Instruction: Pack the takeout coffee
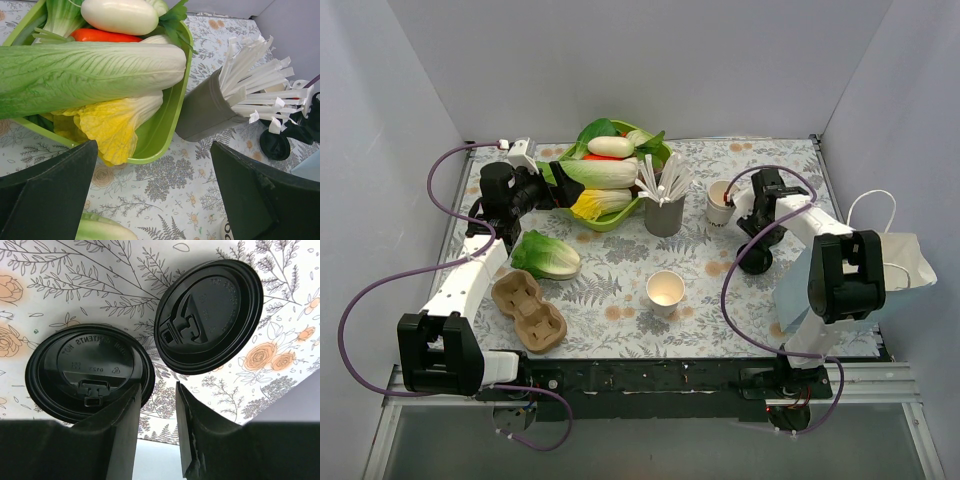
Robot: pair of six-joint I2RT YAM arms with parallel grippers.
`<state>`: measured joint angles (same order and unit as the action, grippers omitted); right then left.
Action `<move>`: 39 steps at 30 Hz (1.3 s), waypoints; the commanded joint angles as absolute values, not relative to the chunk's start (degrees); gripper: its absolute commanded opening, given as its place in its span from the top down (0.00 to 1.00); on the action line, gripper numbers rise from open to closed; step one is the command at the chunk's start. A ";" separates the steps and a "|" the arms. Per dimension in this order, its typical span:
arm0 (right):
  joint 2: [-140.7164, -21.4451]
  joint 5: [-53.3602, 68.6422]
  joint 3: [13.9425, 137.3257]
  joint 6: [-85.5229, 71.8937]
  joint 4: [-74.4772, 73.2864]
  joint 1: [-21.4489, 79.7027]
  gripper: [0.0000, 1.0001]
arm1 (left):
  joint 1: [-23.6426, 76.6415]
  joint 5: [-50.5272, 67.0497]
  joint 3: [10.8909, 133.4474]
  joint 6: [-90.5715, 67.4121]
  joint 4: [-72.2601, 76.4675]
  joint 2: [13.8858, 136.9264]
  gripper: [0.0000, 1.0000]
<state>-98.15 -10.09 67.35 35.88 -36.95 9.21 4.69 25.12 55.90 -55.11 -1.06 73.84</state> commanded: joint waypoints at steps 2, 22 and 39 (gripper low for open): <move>-100.10 -8.70 68.20 33.75 -38.14 7.82 0.60 | 4.92 25.84 56.95 -54.49 -0.88 73.21 0.02; -102.83 -5.10 74.97 31.55 -43.68 5.10 0.91 | 5.01 25.84 57.04 -54.49 -1.06 73.48 0.02; -98.36 -7.20 75.94 35.94 -44.12 7.91 0.99 | 5.10 26.19 57.30 -55.20 -0.26 74.09 0.02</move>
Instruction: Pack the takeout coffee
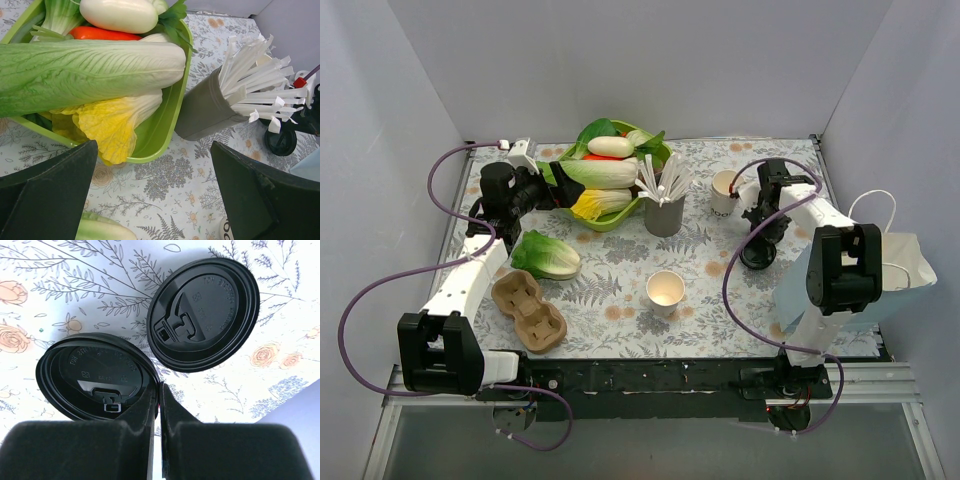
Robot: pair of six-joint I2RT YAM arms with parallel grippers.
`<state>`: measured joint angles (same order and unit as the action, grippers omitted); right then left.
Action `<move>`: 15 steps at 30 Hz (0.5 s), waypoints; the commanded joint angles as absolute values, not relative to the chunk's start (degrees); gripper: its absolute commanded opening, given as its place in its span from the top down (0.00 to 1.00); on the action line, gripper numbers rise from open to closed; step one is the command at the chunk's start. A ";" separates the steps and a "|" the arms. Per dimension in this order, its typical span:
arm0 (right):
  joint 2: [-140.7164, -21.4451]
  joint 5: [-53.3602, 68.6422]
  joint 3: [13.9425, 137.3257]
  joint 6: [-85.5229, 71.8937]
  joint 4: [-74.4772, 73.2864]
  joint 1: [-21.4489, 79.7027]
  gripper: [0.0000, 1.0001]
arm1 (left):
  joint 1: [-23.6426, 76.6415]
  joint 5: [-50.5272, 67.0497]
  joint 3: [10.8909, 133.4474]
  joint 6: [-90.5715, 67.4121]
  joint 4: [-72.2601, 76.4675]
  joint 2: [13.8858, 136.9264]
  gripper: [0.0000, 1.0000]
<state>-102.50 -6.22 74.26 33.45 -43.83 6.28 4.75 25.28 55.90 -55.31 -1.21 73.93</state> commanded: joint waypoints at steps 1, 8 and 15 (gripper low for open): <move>-97.91 -7.47 75.85 36.21 -44.03 8.61 0.99 | 5.10 26.10 57.30 -55.11 -0.26 73.92 0.02; -95.63 -10.71 72.61 37.61 -40.89 11.77 0.97 | 5.10 26.19 56.87 -55.37 -0.35 73.56 0.02; -95.89 -13.88 69.88 40.16 -36.93 13.27 0.89 | 5.10 26.19 56.95 -55.28 -0.26 73.56 0.02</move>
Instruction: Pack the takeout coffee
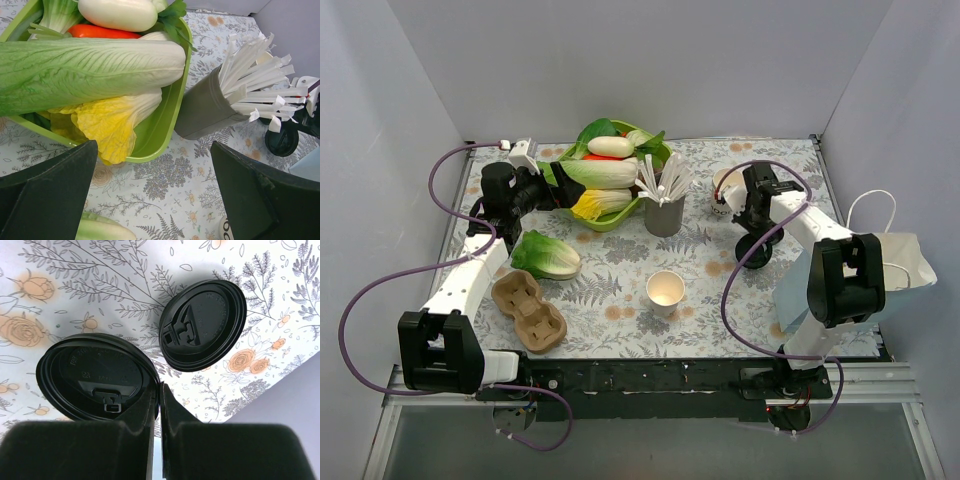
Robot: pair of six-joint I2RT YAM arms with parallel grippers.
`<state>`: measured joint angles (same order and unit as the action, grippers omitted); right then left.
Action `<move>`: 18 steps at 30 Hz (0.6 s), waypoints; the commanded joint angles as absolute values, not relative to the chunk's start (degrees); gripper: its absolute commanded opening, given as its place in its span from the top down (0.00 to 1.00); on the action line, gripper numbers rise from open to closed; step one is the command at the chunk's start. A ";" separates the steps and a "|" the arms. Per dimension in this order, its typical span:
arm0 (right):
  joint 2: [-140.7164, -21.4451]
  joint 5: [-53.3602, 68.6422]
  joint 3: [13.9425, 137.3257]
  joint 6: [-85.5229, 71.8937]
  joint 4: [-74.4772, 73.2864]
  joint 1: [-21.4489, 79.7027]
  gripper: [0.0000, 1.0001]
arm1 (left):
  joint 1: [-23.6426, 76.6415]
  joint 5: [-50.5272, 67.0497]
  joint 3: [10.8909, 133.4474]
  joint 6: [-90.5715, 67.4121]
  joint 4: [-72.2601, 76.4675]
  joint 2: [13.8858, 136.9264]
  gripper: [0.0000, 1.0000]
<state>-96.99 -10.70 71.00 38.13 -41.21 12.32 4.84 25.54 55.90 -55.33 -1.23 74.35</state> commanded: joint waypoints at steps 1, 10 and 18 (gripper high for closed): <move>-96.24 -15.37 69.44 41.12 -36.83 14.14 0.87 | 5.10 26.28 56.95 -55.28 -0.35 73.48 0.02; -95.45 -15.20 67.33 40.87 -35.60 15.55 0.91 | 5.19 26.10 56.87 -55.02 -0.35 73.13 0.02; -95.71 -16.26 66.71 39.55 -36.21 16.00 0.78 | 5.19 26.37 56.60 -55.55 -0.35 73.30 0.02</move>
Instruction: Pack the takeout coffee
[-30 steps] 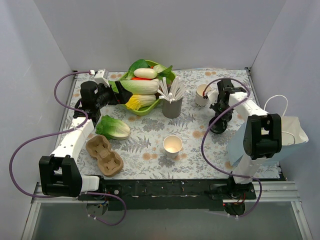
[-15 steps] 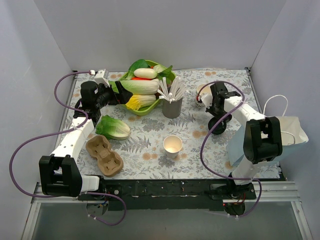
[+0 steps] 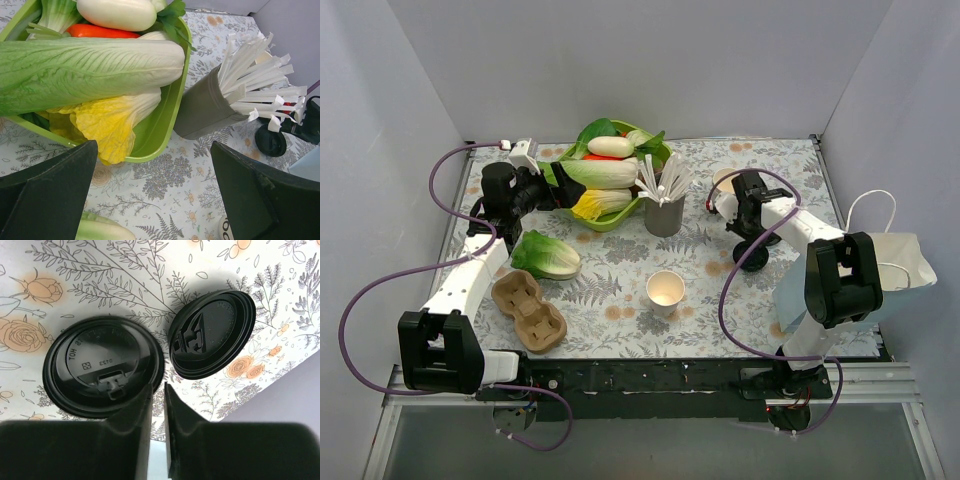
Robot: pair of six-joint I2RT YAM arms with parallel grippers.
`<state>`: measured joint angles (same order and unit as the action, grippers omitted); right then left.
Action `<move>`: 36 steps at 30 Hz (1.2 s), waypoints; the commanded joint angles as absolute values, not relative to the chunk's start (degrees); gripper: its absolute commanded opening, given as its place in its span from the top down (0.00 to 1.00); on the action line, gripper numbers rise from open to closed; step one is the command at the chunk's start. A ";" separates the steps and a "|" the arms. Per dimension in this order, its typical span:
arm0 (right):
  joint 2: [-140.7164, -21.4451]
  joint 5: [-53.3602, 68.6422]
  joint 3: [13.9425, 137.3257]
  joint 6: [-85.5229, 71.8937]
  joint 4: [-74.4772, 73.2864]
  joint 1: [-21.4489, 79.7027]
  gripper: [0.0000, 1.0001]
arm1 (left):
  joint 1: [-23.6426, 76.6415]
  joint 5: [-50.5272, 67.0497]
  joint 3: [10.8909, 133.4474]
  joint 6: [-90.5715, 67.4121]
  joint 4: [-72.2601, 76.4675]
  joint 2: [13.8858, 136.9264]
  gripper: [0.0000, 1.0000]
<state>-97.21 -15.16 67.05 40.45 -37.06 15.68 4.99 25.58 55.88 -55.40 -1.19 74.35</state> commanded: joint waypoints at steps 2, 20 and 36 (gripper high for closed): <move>-96.06 -16.00 67.06 39.55 -36.73 15.91 0.93 | 5.19 26.37 56.69 -55.55 -0.35 73.30 0.02; -101.33 -12.93 71.89 34.11 -40.86 10.02 0.70 | 5.19 26.28 56.69 -55.02 -0.70 72.60 0.02; -101.08 -6.61 77.43 30.15 -43.50 5.98 0.72 | 5.19 26.19 56.51 -54.67 -1.14 72.60 0.02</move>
